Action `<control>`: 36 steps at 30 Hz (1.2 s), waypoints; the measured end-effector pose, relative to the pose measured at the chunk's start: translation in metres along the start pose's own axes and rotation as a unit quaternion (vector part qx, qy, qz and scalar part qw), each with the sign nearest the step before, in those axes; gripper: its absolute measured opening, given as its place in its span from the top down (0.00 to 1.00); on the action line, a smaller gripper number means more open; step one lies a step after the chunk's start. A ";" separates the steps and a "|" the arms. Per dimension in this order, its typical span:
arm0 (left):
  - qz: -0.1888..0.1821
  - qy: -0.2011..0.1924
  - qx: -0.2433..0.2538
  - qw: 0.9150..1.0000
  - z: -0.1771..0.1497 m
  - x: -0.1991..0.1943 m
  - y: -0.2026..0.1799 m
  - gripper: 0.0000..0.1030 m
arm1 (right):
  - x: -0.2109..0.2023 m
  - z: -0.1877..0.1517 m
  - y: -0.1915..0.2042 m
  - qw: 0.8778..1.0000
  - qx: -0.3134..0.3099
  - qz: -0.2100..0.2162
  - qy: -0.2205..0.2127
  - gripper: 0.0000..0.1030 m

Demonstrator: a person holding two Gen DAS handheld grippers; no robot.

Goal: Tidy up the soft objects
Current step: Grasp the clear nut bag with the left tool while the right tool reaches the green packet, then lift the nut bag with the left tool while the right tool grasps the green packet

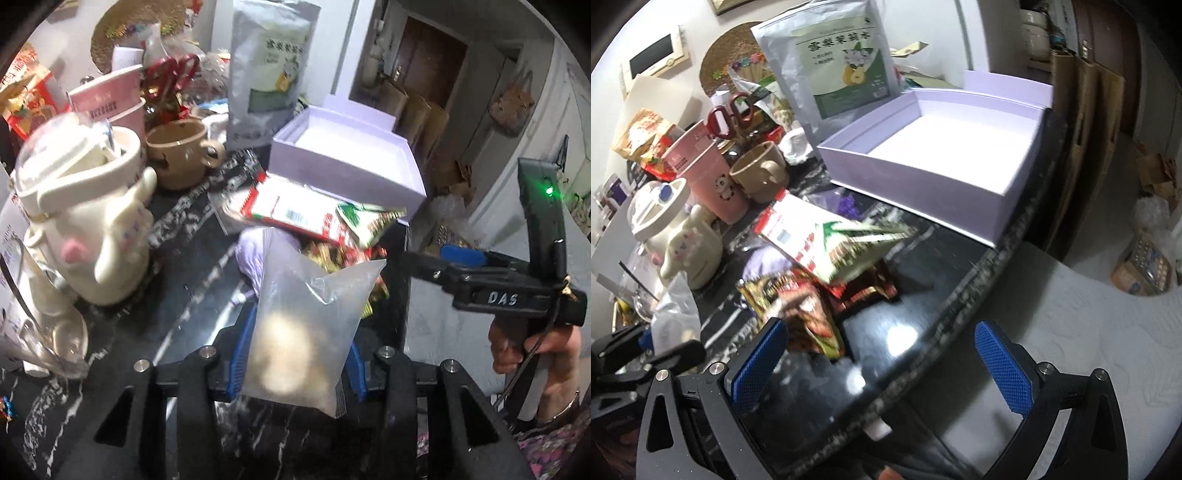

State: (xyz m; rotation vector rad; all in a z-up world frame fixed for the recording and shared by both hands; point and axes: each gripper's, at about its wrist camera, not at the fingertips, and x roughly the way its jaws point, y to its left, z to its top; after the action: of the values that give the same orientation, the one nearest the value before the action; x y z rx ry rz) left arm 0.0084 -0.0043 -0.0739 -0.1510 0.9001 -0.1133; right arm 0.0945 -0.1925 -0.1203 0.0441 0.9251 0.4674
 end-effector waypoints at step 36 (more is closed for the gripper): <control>0.000 0.012 -0.024 1.000 0.011 0.021 0.001 0.58 | 0.024 0.019 -0.001 0.998 0.003 0.048 -0.051 0.78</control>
State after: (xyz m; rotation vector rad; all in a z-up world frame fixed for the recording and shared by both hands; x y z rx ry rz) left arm 0.0300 -0.0060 -0.0830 -0.1954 0.9273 -0.0939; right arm 0.1217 -0.1811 -0.1271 0.1165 0.8270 0.5474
